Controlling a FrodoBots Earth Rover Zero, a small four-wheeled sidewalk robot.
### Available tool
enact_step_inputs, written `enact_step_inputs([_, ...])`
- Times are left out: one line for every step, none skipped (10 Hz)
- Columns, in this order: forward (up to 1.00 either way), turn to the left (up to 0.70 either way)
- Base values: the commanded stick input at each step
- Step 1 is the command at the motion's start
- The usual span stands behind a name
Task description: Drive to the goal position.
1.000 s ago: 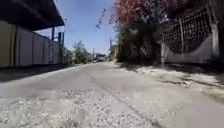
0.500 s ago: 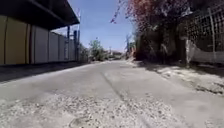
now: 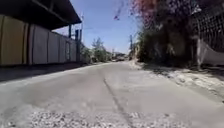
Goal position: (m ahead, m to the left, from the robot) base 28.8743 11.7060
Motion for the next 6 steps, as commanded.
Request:
enact_step_inputs([1.00,-0.15])
enact_step_inputs([1.00,-0.02])
enact_step_inputs([1.00,0.02])
enact_step_inputs([1.00,0.02])
enact_step_inputs([1.00,0.02])
enact_step_inputs([1.00,0.02])
